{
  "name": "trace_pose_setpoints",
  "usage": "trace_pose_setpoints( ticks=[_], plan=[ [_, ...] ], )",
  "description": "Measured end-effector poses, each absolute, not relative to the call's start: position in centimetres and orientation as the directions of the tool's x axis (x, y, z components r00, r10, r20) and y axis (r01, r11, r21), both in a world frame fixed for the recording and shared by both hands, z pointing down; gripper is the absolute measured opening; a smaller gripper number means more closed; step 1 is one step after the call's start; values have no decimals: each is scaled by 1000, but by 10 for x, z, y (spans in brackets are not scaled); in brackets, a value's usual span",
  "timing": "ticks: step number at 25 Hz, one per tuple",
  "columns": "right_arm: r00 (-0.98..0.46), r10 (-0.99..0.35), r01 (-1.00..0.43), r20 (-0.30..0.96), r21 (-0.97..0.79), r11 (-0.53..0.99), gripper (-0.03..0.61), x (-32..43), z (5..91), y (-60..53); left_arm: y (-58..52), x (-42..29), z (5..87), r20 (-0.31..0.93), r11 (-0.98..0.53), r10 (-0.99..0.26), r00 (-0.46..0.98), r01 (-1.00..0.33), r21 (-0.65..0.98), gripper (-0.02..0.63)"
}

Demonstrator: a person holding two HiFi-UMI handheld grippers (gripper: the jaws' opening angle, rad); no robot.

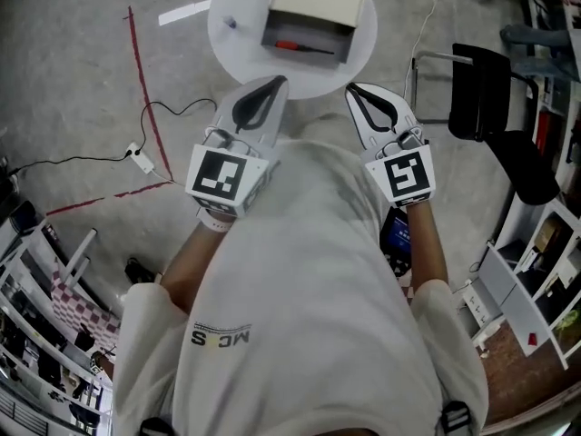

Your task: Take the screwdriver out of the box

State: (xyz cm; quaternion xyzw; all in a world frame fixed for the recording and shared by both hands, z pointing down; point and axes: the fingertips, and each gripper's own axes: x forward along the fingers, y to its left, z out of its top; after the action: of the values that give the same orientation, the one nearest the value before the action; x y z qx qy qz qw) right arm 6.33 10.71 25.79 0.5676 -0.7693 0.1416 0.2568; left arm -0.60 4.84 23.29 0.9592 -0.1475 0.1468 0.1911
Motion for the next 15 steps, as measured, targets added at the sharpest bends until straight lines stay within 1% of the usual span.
trace_pose_setpoints(
  ticks=[5,11,15],
  plan=[
    [-290,-751,-916,593,55,398,21,66,272,75,22,-10,246,337,-835,-296,894,-413,363,2],
    [-354,-691,-873,631,41,485,23,73,302,44,5,-20,269,391,-789,-360,847,-500,357,2],
    [-389,-653,-851,649,17,524,23,75,323,29,-2,-22,284,420,-752,-378,825,-538,380,2]
  ],
)
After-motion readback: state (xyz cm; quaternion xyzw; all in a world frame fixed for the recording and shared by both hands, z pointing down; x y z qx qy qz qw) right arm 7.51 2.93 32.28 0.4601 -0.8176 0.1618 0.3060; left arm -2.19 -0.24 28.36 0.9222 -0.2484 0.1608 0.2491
